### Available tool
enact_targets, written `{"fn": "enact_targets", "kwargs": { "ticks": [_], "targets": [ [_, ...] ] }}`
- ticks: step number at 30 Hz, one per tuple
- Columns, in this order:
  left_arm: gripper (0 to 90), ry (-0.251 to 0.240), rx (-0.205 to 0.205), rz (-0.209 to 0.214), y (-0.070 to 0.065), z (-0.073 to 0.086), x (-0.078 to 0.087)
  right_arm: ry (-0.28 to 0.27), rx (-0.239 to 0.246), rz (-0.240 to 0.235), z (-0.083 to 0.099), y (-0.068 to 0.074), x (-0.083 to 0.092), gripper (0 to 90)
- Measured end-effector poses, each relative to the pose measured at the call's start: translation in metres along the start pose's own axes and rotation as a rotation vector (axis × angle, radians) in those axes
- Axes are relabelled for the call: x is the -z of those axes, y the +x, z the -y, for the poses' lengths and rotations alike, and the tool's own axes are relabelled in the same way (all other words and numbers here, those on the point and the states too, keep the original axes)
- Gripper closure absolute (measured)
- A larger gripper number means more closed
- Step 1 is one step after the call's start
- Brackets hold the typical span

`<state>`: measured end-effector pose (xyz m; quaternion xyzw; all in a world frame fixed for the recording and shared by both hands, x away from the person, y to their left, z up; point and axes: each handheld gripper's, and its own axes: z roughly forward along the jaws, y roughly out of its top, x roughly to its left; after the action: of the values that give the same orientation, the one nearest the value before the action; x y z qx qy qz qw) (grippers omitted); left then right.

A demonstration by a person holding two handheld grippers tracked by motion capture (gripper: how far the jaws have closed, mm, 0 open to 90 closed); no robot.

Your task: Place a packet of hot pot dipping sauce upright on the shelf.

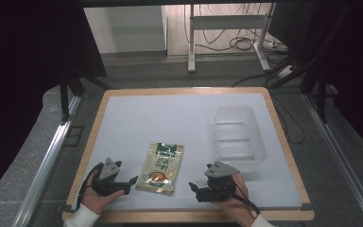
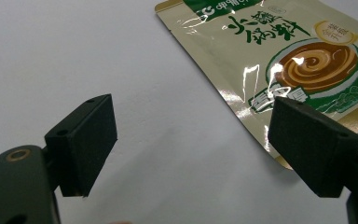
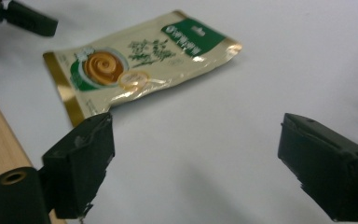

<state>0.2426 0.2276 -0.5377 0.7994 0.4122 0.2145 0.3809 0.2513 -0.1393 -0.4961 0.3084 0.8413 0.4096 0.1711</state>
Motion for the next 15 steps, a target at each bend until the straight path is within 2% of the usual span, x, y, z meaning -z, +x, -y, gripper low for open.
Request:
{"fn": "enact_targets", "kwargs": {
  "ticks": [1, 2, 5, 6, 12, 15],
  "targets": [
    [15.5, 0.001, -0.004, 0.003, 0.0012, 0.0002, -0.0008, 0.001, 0.019, -0.012, 0.0001, 0.0010, -0.0003, 18.3],
    [15.5, 0.001, -0.004, 0.003, 0.0012, 0.0002, -0.0008, 0.001, 0.019, -0.012, 0.0001, 0.0010, -0.0003, 18.3],
    [15.5, -0.007, 0.010, 0.005, 0.0043, 0.0003, 0.0001, 0.017, 0.064, -0.040, 0.0005, 0.0047, -0.0030, 17.0],
    [15.5, -0.007, 0.013, 0.001, 0.0056, 0.0008, 0.0012, 0.028, 0.056, -0.055, 0.0010, 0.0046, -0.0045, 15.7],
    [15.5, -0.005, -0.006, -0.006, 0.0037, 0.0029, 0.0033, 0.036, 0.033, -0.062, -0.0041, 0.0057, -0.0025, 13.8],
    [15.5, -0.008, -0.001, -0.010, 0.0029, 0.0031, 0.0049, 0.045, 0.032, -0.067, -0.0049, 0.0063, -0.0006, 13.9]
  ]
}}
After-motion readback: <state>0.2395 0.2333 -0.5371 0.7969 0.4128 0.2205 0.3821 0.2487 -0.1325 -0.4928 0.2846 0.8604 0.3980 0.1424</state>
